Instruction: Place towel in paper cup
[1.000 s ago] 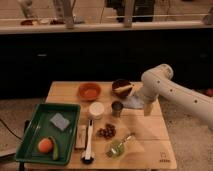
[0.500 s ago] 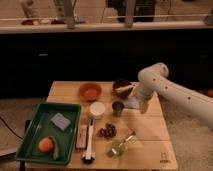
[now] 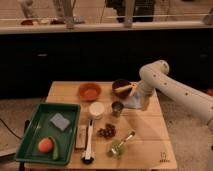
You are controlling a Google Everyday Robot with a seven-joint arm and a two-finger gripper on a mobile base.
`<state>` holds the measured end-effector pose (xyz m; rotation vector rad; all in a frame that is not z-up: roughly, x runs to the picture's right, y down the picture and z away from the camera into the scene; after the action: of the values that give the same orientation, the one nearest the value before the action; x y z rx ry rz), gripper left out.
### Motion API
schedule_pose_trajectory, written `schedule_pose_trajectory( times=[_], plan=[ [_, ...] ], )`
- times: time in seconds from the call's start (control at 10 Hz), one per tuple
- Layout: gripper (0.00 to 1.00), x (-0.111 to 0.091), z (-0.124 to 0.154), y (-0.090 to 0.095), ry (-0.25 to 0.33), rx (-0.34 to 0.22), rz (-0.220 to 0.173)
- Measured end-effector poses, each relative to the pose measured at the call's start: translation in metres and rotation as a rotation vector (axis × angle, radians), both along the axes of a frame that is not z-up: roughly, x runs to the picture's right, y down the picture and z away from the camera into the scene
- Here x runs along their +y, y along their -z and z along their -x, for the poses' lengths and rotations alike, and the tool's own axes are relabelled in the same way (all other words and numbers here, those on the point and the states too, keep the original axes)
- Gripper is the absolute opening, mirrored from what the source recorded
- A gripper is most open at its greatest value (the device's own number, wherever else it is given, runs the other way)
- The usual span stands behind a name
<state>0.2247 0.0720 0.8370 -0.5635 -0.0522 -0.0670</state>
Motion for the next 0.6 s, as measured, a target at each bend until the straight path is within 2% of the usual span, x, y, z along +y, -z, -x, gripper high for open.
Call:
schedule_pose_trajectory(
  times=[0.3, 0.6],
  plan=[
    [0.80, 0.000, -0.001, -0.021, -0.071, 0.025, 0.004],
    [0.80, -0.001, -0.006, -0.041, -0.124, 0.033, -0.012]
  ],
)
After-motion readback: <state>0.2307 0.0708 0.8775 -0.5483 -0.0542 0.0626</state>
